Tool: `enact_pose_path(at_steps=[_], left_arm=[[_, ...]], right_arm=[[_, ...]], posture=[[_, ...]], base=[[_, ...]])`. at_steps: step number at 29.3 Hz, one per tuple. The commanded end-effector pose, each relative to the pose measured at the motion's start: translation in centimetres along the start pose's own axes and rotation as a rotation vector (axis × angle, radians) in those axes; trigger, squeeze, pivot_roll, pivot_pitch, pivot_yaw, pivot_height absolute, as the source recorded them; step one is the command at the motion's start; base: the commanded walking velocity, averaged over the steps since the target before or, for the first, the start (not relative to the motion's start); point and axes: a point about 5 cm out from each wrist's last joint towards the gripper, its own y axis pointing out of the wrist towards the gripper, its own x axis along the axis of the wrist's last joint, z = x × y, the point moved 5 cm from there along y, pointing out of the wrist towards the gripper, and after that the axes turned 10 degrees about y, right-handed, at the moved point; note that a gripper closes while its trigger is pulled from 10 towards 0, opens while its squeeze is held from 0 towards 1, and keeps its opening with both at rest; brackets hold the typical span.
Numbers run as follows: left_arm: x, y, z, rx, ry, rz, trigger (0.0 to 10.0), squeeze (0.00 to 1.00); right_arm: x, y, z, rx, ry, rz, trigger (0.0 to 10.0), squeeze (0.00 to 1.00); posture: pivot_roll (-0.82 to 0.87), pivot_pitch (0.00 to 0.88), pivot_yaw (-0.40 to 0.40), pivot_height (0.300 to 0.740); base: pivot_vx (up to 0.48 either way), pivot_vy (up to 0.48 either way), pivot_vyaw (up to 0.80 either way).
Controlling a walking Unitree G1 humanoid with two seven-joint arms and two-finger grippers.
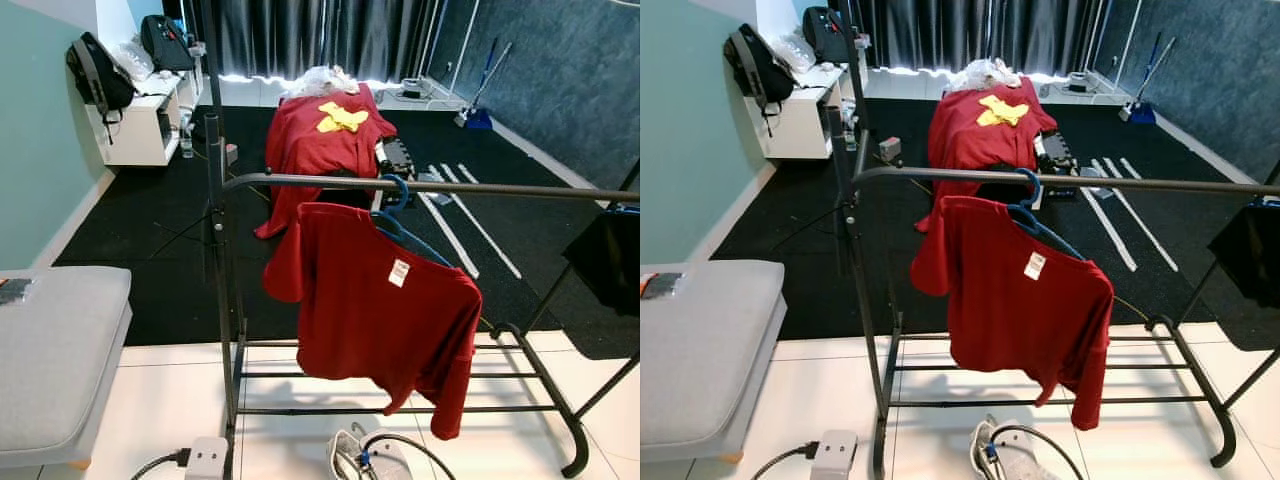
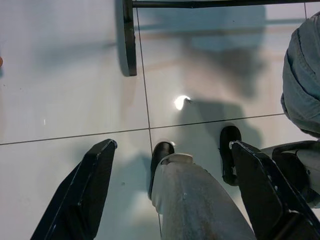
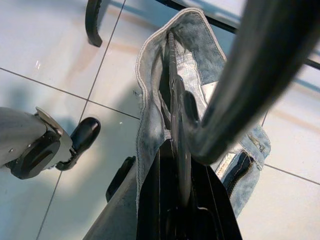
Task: Hang hanger
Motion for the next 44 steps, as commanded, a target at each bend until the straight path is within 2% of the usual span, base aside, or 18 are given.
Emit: enact_pose_path(at_steps=[1,8,13,18,19,21,23,26,29,33,36,38,41,42,44], left_arm=[[-0.5,-0.1,-0.2,-0.004,0.008,0.009,10.0,0.00],[-0.9,-0.3,0.1,0.022,-0.002,0.012,10.0,0.00],[-1.2,-0.4,-0.2,0.021,0.012,0.019,10.0,0.00],[-1.5,-0.6,-0.5,0.015,0.019,0.025,10.0,0.00],[-1.5,-0.7,-0.6,0.012,0.035,0.018,10.0,0.00],[-0.9,-0.6,-0.7,0.010,0.006,-0.005,10.0,0.00],[-0.8,-0.6,-0.4,0.024,-0.013,-0.005,10.0,0.00],[-0.8,-0.5,0.0,0.042,-0.041,0.004,10.0,0.00],[-0.6,-0.4,-0.3,0.029,-0.059,0.007,10.0,0.00],[-0.2,-0.4,-1.3,0.003,0.007,-0.014,10.0,0.00],[0.0,-0.5,-1.8,-0.011,0.003,-0.021,10.0,0.00],[0.1,-0.4,-1.7,-0.008,-0.001,-0.021,10.0,0.00],[0.5,-0.2,-0.4,0.029,-0.032,-0.021,10.0,0.00],[0.5,-0.1,-0.2,0.029,-0.033,-0.016,10.0,0.00],[0.5,-0.1,-0.2,0.029,-0.033,-0.016,10.0,0.00]], right_arm=[[0.5,0.0,0.4,0.012,-0.024,-0.030,10.0,0.00],[0.2,0.0,0.7,0.021,0.002,-0.026,10.0,0.00],[-0.1,-0.1,0.5,0.016,-0.005,-0.020,10.0,0.00],[-0.5,-0.2,1.0,0.054,-0.027,-0.017,10.0,0.00],[-0.7,-0.3,0.9,0.057,0.023,-0.012,10.0,0.00],[-0.8,-0.3,0.2,0.043,0.120,-0.007,10.0,0.00],[-0.7,-0.3,0.1,0.044,0.145,-0.010,10.0,0.00],[-0.3,-0.3,-0.1,0.045,0.154,-0.019,10.0,0.00],[0.0,-0.3,-0.4,0.032,0.156,-0.023,10.0,0.00],[0.3,-0.3,-0.4,0.031,0.103,-0.038,10.0,0.00],[0.7,-0.3,-0.6,0.031,0.103,-0.051,10.0,0.00],[0.9,-0.2,-0.5,0.040,0.098,-0.049,10.0,0.00],[1.6,0.1,0.1,0.055,0.134,-0.049,10.0,0.00],[1.5,0.2,0.4,0.064,0.120,-0.035,10.0,0.00],[1.5,0.2,0.4,0.064,0.120,-0.035,10.0,0.00]], posture=[[0.10,0.000,-0.071,0.740],[0.11,0.000,-0.076,0.740],[0.11,0.000,-0.078,0.740],[0.10,0.000,-0.074,0.740],[0.09,0.000,-0.066,0.740],[0.08,0.000,-0.068,0.740],[0.07,0.000,-0.067,0.740],[0.07,0.000,-0.065,0.740],[0.06,0.000,-0.066,0.740],[0.06,0.000,-0.064,0.740],[0.06,0.000,-0.064,0.740],[0.05,0.000,-0.066,0.740],[0.06,0.010,-0.066,0.740],[0.06,0.012,-0.072,0.740],[0.06,0.012,-0.072,0.740]], base=[[0.000,0.000,0.00],[0.000,0.000,0.00],[0.000,0.000,0.00],[0.000,0.000,0.00],[0.000,0.000,0.00],[0.000,0.000,0.00],[0.000,0.000,0.00],[0.000,0.000,0.00],[0.000,0.000,0.00],[0.000,0.000,0.00],[0.000,0.000,0.00],[0.000,0.000,0.00],[0.000,0.000,0.00],[0.000,0.000,0.00],[0.000,0.000,0.00]])
